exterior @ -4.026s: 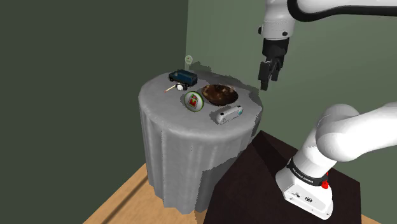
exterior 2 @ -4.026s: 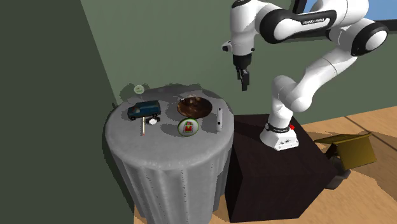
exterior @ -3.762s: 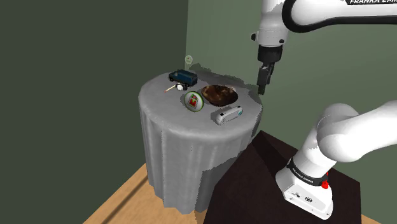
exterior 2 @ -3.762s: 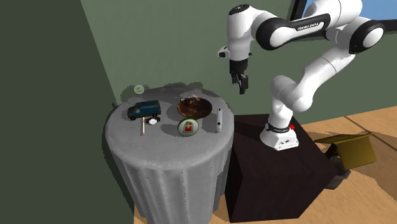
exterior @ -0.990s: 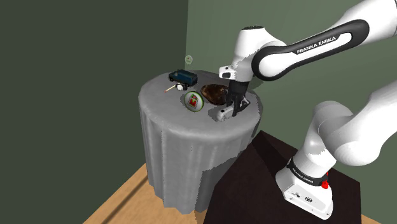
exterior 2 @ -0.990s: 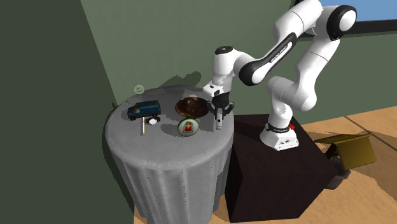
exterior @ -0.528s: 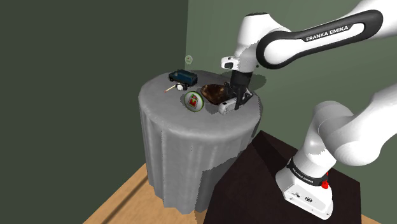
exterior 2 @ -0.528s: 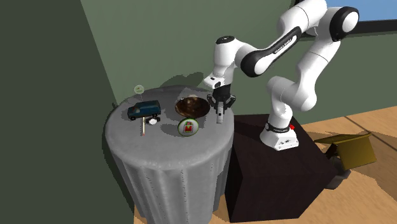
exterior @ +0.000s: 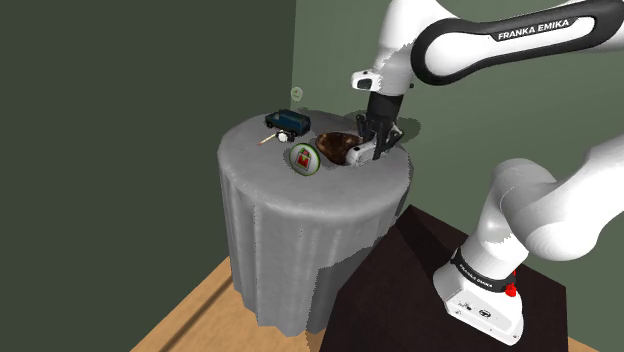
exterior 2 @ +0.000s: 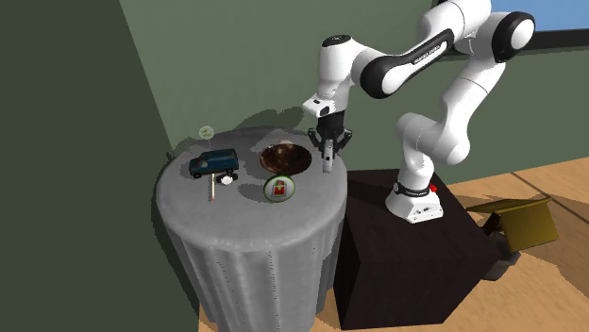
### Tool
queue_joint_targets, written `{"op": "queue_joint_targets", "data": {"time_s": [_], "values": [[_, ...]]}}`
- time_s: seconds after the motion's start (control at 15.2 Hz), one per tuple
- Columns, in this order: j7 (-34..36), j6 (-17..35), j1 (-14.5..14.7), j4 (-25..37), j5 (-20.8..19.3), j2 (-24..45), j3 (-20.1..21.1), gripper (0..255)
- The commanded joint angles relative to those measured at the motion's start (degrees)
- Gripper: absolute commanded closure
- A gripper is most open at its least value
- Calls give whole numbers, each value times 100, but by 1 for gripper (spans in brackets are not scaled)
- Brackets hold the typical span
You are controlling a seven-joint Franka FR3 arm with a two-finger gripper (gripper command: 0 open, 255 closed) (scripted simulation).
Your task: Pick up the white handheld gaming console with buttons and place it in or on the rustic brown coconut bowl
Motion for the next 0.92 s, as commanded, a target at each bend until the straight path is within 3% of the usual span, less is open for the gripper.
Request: {"op": "queue_joint_targets", "data": {"time_s": [0.0,0.13,0.53,0.86], "values": [[-6,-149,11,149,21,1,17,255],[-9,-289,16,268,35,-21,35,255],[-747,6,-52,1148,-40,1092,-619,255],[-1427,143,-55,2041,160,2100,-1132,255]]}}
